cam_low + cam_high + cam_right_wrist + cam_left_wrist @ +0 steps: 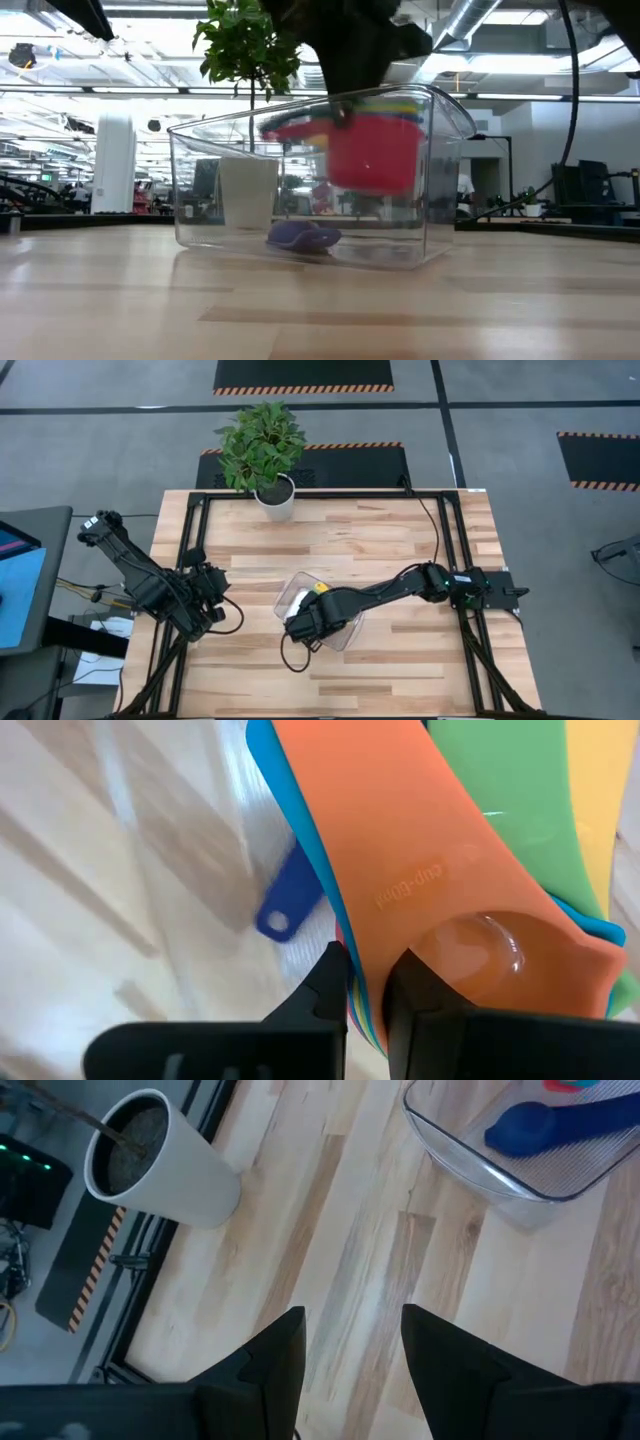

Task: Nest measuring cups in basket
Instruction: Remove the colored stacked measuring cups from the transparent bin

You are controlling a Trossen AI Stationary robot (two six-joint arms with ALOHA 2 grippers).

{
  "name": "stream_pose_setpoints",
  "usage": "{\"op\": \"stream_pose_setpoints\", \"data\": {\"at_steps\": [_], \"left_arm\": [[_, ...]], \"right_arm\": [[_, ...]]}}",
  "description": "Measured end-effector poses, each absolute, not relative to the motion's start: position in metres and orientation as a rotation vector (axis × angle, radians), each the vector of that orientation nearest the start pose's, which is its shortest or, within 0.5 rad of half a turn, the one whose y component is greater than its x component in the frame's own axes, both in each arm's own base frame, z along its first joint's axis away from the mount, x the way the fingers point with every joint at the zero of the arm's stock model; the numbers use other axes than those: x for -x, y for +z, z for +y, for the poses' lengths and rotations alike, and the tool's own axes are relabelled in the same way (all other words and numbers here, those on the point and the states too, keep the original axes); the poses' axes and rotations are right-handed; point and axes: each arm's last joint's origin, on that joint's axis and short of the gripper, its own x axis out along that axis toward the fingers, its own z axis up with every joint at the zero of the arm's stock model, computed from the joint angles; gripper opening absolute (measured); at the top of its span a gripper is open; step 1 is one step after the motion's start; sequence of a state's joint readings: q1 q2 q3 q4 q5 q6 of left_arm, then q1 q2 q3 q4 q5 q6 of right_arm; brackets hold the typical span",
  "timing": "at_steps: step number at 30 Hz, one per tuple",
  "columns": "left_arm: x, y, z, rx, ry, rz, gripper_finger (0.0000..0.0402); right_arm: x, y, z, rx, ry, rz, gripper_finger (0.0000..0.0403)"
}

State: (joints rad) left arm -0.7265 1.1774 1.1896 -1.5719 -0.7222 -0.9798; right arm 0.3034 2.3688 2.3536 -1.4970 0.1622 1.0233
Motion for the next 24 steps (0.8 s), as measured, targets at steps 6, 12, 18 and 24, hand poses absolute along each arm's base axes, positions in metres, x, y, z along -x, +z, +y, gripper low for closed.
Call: {"op": "stream_pose_setpoints", "data": {"at_steps": [6,12,18,24], "left_arm": [[-0.136,0.321,-0.095,-0.161,0.519,0.980,0.0155],[-0.135,0.321,-0.095,-0.162,0.519,0.981,0.0155],[-0.135,0.321,-0.095,-0.157,0.520,0.982,0.0155],[-0.135,0.321,-0.095,-0.146,0.523,0.984,0.0155]], "right_arm": [[-0.431,0.286,0.128,-0.508,-0.599,1.224,0.0034],[-0.419,0.313,0.099,-0.461,-0.713,1.142,0.0034],[-0.423,0.317,0.040,-0.442,-0.808,1.144,0.0034],[-0.437,0.298,-0.026,-0.419,-0.826,1.184,0.0034]]}}
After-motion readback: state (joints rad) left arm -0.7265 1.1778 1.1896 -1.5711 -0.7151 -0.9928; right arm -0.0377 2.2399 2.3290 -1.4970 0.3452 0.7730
